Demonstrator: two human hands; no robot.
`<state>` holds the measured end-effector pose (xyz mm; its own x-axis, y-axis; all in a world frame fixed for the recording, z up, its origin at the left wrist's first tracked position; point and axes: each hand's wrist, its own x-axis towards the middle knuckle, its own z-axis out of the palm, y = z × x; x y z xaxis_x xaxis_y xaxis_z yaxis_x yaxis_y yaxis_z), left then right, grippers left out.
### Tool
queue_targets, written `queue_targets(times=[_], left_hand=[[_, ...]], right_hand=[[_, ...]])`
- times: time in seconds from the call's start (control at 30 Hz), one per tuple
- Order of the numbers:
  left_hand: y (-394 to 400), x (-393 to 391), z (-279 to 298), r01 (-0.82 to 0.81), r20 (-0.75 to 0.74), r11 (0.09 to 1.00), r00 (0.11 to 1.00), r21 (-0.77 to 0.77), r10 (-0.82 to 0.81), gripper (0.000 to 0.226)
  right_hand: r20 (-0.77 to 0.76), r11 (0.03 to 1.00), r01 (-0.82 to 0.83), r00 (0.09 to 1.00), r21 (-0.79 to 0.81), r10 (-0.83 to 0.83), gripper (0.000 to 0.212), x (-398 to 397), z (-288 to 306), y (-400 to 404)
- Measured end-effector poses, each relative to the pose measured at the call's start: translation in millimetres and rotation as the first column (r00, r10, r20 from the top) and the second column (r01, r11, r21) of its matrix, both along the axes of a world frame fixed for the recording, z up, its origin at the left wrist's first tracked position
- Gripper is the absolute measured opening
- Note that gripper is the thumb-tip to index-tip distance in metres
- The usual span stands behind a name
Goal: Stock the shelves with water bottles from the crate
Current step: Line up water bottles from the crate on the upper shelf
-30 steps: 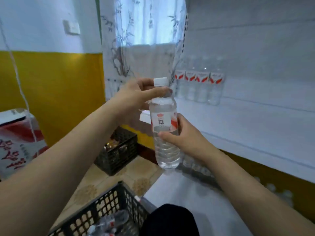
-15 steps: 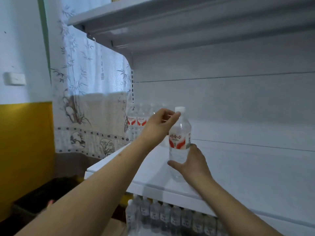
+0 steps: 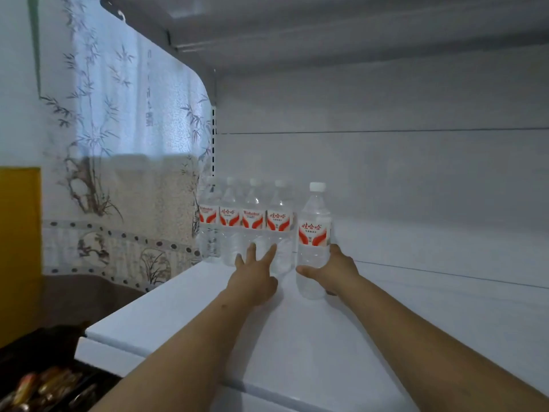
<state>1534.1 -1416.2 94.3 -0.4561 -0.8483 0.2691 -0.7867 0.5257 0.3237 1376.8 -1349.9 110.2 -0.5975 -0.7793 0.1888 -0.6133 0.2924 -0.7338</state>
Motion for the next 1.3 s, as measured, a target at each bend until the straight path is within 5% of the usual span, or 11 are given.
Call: queue_targets(times=[0.5,0.6,0.73,0.83,1.0,1.17,1.3], left_hand=[[-39,-10,-30,0.04,0.075,0.999,0.996,0.001,-0.04,0.071],[-38,-9,-30,0.036,0.083,0.999,0.996,0.002,-0.036,0.072],[-22,-2,-23,0.03,0.07,0.999,0.997,0.04,-0.033,0.071],[1,9,-9,0.042,0.026,0.997,0.999,0.069,-0.044,0.066],[67,61,20,0.073,-0.066,0.996,0.995,-0.053,-0.077,0.053],[149,157,2,-0.06,-0.471,0.945,0.876,-0.322,-0.105,0.022],[212,230,-95,-0.117,-0.532,0.984,0.846,-0.138,0.026,0.015]], right_hand=[[-0.161,0.963,0.168,0.966,-0.21,-0.204,0.058,6,-12,-68],[-0.138,0.972,0.149,0.975,-0.183,-0.176,0.058,10,-8,-64],[-0.18,0.987,0.157,0.973,0.045,-0.146,0.043,23,12,-34],[-0.366,0.982,0.187,0.916,0.029,-0.164,0.034,39,39,-5],[-0.447,0.993,-0.064,0.894,-0.102,0.012,0.05,87,73,36],[-0.482,0.917,-0.367,0.839,-0.158,0.253,0.064,176,65,59],[-0.461,0.741,-0.624,0.748,-0.248,0.477,0.037,261,21,74]])
